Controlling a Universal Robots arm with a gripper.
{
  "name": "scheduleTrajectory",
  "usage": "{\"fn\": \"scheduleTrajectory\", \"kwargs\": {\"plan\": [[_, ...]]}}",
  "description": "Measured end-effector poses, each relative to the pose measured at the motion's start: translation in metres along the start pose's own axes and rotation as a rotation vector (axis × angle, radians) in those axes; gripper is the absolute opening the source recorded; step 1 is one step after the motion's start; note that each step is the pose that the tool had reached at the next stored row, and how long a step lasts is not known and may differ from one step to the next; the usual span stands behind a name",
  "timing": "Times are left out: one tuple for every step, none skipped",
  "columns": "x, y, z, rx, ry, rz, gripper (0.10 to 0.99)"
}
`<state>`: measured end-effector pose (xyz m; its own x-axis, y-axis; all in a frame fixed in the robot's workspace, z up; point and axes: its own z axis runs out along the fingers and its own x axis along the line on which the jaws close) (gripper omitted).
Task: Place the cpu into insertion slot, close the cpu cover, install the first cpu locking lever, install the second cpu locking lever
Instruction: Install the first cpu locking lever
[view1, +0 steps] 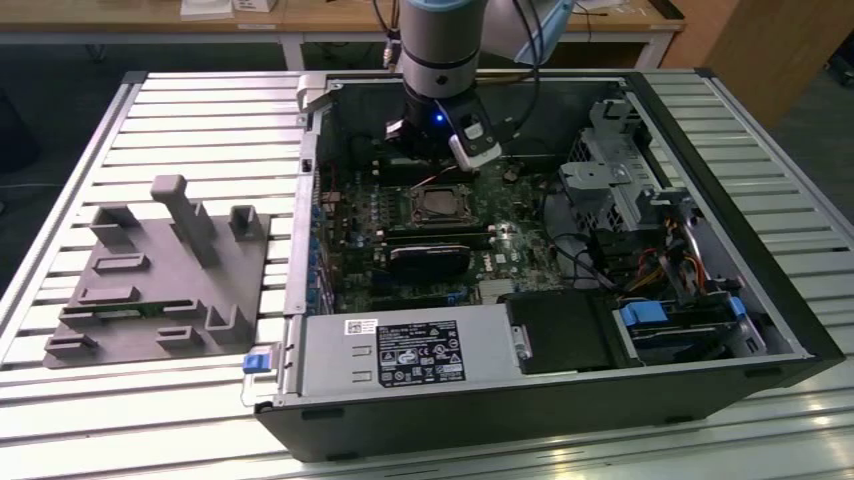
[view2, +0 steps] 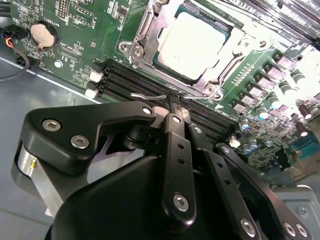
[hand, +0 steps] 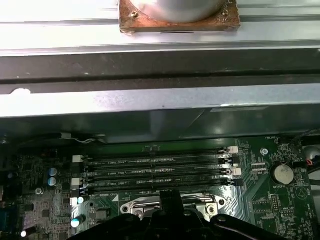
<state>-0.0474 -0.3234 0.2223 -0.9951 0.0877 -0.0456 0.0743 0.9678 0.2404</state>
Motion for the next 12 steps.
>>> {"fn": "scheduleTrajectory", "kwargs": {"plan": [[0.0,-0.0002,0.0007,0.0,-0.0004,0.0,0.106],[-0.0001,-0.0003,0.0012,0.0,-0.0009,0.0,0.106],[-0.0002,-0.0004,0.0018,0.0,-0.0012,0.0,0.106],[-0.0005,-0.0005,0.0022,0.0,-0.0013,0.0,0.106],[-0.001,-0.0006,0.0027,0.0,-0.0014,0.0,0.106],[-0.0016,-0.0006,0.0031,0.0,-0.0013,0.0,0.106],[-0.0024,-0.0005,0.0035,0.0,-0.0013,0.0,0.106],[-0.0032,-0.0004,0.004,0.0,-0.0014,0.0,0.106],[-0.004,-0.0002,0.0045,0.0,-0.0014,0.0,0.106],[-0.0049,0.0001,0.0049,0.0,-0.0014,0.0,0.106],[-0.0057,0.0003,0.0053,0.0,-0.0015,0.0,0.106],[-0.0064,0.0004,0.0057,-0.001,-0.0015,0.0,0.106]]}}
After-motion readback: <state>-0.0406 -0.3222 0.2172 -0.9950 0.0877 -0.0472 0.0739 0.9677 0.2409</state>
